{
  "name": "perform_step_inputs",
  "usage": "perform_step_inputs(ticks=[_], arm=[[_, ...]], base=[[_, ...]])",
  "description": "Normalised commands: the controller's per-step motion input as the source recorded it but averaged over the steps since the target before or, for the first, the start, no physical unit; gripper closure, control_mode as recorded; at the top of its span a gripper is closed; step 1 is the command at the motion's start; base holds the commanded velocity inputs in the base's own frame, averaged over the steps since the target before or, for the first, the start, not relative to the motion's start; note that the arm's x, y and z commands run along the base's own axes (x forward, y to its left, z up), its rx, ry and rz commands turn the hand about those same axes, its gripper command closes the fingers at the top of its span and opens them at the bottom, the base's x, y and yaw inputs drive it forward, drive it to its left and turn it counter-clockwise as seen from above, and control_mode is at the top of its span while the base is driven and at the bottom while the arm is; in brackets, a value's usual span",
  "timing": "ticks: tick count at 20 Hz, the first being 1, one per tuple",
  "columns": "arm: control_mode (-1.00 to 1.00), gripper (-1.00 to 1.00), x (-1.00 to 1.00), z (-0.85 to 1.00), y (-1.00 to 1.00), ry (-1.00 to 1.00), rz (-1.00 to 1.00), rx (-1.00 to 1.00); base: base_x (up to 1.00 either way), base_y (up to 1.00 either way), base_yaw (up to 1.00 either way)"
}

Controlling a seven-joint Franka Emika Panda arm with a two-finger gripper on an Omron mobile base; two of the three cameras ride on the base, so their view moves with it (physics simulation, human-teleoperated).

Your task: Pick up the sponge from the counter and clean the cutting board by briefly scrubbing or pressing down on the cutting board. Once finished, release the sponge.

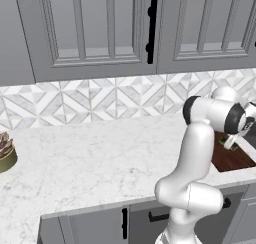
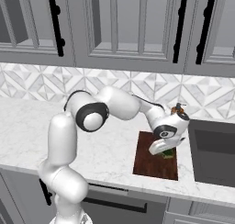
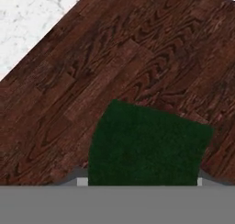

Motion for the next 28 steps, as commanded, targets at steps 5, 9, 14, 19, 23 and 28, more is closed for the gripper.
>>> perform_step_inputs(ticks=[5, 9, 14, 19, 23, 28], arm=[[-1.00, 1.00, -0.73, -0.32, 0.71, 0.01, 0.00, -0.03], [-1.00, 1.00, -0.58, -0.21, 0.80, 0.03, 0.00, -0.04], [-1.00, 1.00, -0.33, -0.25, 0.83, 0.05, 0.03, -0.06], [-1.00, 1.00, 0.17, 0.79, 0.48, 0.02, 0.04, -0.07], [-1.00, 1.00, 0.00, 0.15, 0.89, 0.00, 0.15, -0.09], [-1.00, 1.00, -0.01, 0.00, 1.00, 0.00, 0.20, -0.01]], base=[[0.00, 0.00, 0.00], [0.00, 0.00, 0.00], [0.00, 0.00, 0.00], [0.00, 0.00, 0.00], [0.00, 0.00, 0.00], [0.00, 0.00, 0.00]])
